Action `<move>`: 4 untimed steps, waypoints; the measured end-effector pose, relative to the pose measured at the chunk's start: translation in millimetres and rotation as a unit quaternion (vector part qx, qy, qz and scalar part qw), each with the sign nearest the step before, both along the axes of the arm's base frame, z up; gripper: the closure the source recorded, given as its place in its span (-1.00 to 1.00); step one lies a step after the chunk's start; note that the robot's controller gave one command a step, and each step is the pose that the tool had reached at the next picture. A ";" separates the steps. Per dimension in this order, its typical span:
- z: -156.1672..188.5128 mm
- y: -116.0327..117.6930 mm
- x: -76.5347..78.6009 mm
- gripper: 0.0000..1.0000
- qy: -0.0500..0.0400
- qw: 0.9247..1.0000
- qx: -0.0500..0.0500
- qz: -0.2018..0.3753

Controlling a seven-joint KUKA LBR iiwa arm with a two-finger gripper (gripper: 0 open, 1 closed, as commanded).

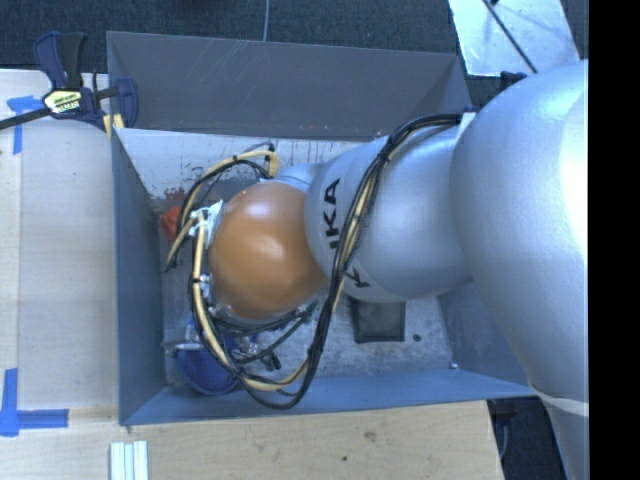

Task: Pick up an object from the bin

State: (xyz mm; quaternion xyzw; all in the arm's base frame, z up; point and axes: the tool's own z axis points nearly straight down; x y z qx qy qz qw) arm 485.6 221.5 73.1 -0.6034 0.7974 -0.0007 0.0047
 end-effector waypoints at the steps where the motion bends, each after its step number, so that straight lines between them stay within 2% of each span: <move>1: -1.8 20.0 4.3 -1.00 0.003 0.953 -0.003 0.304; 2: 0.9 1.9 2.0 -1.00 -0.006 0.868 -0.003 0.496; 3: 1.9 3.7 0.3 1.00 -0.004 0.868 -0.002 0.496; 4: 55.9 4.4 2.2 1.00 -0.001 0.869 -0.004 0.495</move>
Offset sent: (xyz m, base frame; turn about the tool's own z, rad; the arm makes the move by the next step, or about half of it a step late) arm 0.0035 0.0196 -0.0031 -0.6199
